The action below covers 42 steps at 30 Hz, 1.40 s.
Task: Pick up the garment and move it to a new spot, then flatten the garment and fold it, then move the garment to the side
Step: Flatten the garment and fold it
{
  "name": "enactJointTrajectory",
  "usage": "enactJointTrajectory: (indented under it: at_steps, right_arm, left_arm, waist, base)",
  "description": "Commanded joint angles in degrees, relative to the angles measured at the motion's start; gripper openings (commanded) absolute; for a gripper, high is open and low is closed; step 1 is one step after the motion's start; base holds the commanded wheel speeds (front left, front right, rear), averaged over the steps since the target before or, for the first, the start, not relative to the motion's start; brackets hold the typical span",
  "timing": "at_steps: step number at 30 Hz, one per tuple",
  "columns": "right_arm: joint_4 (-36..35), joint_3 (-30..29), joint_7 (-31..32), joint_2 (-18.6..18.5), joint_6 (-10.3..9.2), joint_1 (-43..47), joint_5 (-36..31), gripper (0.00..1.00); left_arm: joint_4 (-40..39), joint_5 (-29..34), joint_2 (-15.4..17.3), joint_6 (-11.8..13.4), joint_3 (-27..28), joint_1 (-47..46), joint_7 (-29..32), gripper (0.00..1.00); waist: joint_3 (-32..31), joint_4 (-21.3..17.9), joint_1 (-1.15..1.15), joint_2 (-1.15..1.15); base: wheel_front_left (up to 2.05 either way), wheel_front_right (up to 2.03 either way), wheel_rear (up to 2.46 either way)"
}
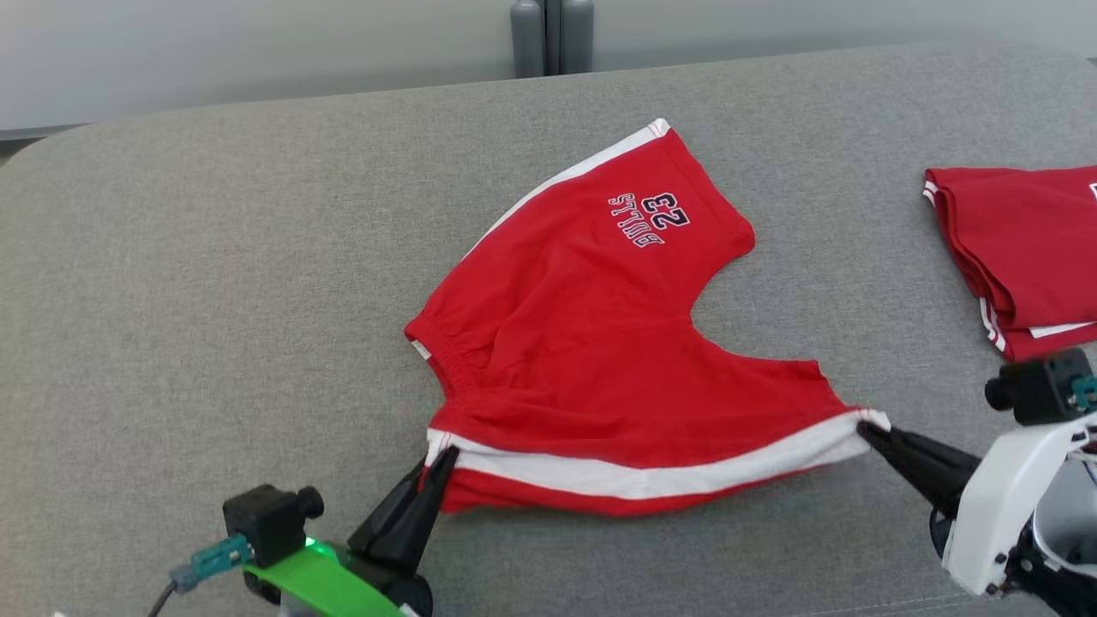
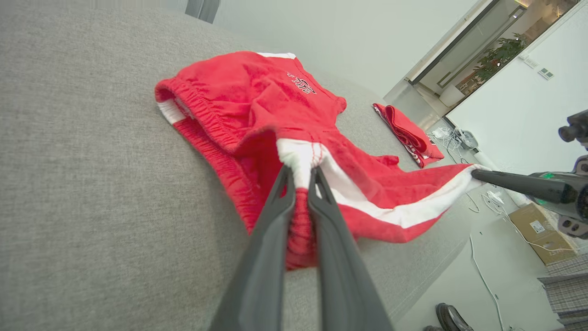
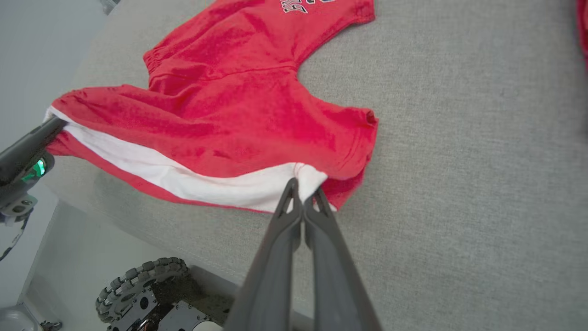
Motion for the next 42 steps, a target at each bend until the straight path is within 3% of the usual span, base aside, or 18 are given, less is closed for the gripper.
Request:
enactJointTrajectory:
  at_steps: [1,8,16,25,32,40,41,42]
  right_arm:
    - [-0.09,-0.32,0.29,0.57,-0.01,-2.43,-1.32,0.00]
    - [5.19,2.00,-2.28,0.75,-0.01,-15.48,-4.86,0.00]
    - [19.48,8.13,-13.56,1.79,-0.01,-33.37,-6.59,0.00]
    - [35.29,15.11,-22.09,1.53,-0.01,-47.83,-8.69,0.00]
    - [44.53,19.20,-26.59,1.97,-0.01,-56.59,-9.45,0.00]
    - [53.88,22.24,-28.78,3.95,-0.01,-63.97,-9.55,0.00]
    - [54.81,22.58,-29.08,4.14,-0.01,-64.43,-9.49,0.00]
    - [55.83,22.96,-29.30,4.35,-0.01,-64.91,-9.31,0.11]
  left_arm:
    - [0.45,-1.03,-0.94,-0.16,0.12,-2.83,-0.05,0.00]
    - [7.68,-3.03,-5.89,-0.07,1.66,-12.84,0.14,0.00]
    - [18.77,-4.89,-12.08,0.68,4.64,-22.17,0.30,0.00]
    - [26.31,-3.97,-17.79,1.30,6.90,-28.72,-0.09,0.00]
    - [29.19,-3.17,-21.07,0.90,8.90,-31.29,-0.15,0.00]
    - [30.97,-2.10,-22.48,0.37,9.98,-33.16,-0.14,0.00]
    - [31.20,-2.12,-22.53,0.35,9.95,-33.33,-0.13,0.00]
    - [31.50,-2.27,-22.61,0.34,9.69,-33.48,-0.13,0.15]
  waist:
    - [0.46,0.50,0.00,0.00]
    - [2.80,2.11,0.00,0.00]
    - [8.16,3.88,0.00,0.00]
    - [13.73,7.55,0.00,0.00]
    - [16.26,10.16,0.00,0.00]
    - [18.62,11.64,0.00,0.00]
    - [18.74,11.74,0.00,0.00]
    - [18.87,11.86,0.00,0.00]
  base:
    - [0.00,0.00,0.00]
    - [0.00,0.00,0.00]
    - [0.00,0.00,0.00]
    - [0.00,0.00,0.00]
    - [0.00,0.00,0.00]
    - [0.00,0.00,0.00]
    - [0.00,0.00,0.00]
    - [0.00,0.00,0.00]
